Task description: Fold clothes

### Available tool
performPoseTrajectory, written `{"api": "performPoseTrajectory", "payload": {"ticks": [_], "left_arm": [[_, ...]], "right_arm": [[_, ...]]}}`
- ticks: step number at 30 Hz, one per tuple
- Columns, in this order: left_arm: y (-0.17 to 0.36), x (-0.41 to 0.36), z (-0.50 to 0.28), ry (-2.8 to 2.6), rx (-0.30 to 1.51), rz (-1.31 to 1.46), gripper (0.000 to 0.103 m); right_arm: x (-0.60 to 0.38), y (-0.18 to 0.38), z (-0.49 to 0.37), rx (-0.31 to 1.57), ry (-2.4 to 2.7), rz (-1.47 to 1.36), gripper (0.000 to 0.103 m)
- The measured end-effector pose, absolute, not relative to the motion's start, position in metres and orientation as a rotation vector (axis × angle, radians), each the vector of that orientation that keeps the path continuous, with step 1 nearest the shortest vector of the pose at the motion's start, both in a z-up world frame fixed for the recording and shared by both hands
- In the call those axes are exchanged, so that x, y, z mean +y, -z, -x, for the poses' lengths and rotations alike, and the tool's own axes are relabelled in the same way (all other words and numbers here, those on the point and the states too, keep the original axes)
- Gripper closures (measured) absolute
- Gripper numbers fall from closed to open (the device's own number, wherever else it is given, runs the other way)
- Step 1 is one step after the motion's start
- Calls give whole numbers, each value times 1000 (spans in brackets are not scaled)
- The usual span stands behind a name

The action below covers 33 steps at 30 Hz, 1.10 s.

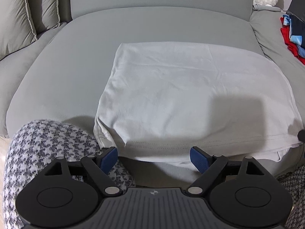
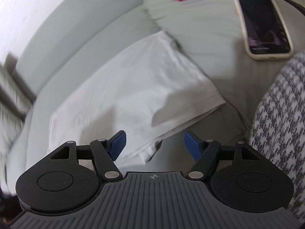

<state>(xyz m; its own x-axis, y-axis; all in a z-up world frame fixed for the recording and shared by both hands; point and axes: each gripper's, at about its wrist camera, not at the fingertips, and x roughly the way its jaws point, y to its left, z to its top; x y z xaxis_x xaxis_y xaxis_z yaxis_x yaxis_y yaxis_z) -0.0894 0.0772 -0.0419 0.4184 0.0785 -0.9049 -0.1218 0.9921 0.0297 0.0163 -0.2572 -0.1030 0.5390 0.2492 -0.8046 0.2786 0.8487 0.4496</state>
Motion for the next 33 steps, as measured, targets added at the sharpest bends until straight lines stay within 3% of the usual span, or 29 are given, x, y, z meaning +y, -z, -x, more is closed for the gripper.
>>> {"api": "performPoseTrajectory", "payload": {"ticks": [13, 17, 21, 31, 33], "left_arm": [[42, 76, 89, -133, 1137, 39, 18], [43, 75, 89, -135, 1145, 29, 18], [44, 74, 88, -136, 1154, 20, 18], [46, 71, 86, -143, 1177, 1, 18], [46, 71, 87, -145, 1176, 7, 18]], "right_arm": [[-286, 146, -29, 1006, 90, -896, 36], [-289, 149, -31, 933, 84, -912, 38], [-290, 154, -33, 863, 44, -936, 53], [-279, 161, -57, 876, -38, -890, 53], [-276, 161, -58, 881, -36, -854, 59]]}}
